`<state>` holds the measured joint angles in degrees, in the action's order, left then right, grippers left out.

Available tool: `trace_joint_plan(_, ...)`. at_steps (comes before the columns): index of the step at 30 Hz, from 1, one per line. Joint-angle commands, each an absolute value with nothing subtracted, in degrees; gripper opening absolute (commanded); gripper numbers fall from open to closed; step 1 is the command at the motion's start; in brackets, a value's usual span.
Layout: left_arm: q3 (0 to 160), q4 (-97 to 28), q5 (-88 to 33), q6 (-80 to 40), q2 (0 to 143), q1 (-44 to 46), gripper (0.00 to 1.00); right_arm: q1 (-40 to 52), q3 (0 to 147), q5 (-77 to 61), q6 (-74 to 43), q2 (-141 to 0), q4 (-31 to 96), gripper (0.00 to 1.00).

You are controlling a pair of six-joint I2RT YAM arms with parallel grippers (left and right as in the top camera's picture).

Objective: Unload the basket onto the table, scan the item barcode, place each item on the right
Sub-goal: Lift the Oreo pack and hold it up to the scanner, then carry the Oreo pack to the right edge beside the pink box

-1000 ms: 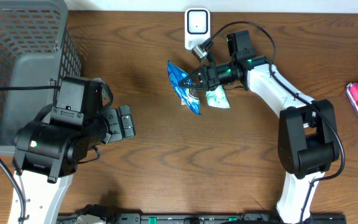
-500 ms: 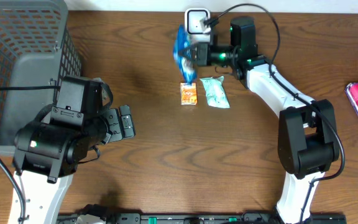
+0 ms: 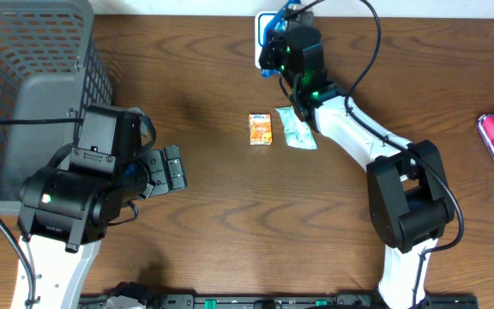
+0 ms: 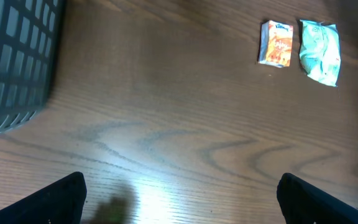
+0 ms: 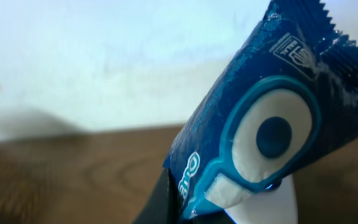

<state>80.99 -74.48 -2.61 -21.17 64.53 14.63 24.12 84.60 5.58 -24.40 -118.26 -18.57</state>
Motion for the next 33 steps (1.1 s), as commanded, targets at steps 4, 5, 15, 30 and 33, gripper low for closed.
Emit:
trace_joint_plan(4, 81.2, -74.6, -1.9, -21.5, 64.7, 14.4, 0.98, 21.6, 86.5, 12.6, -25.0, -120.8, -26.7, 0.01)
trace_joint_plan(5, 81.2, -74.5, -1.9, -21.5, 64.7, 14.4, 0.98, 21.5, 87.4, 12.5, -25.5, -121.7, -26.5, 0.01)
trace_joint_plan(15, 81.2, -74.5, -1.9, -21.5, 64.7, 14.4, 0.98, 21.5, 104.7, 11.5, -25.7, -130.4, -13.9, 0.01)
trace_joint_plan(30, 81.2, -74.5, -1.9, -21.5, 64.7, 14.4, 0.98, 17.4, 105.3, 17.4, -18.2, -124.7, -4.1, 0.01)
trace_joint_plan(33, 81.2, -74.5, -1.9, -21.5, 64.7, 14.4, 0.98, 13.1, 105.3, 17.3, -18.2, -121.1, 2.3, 0.01)
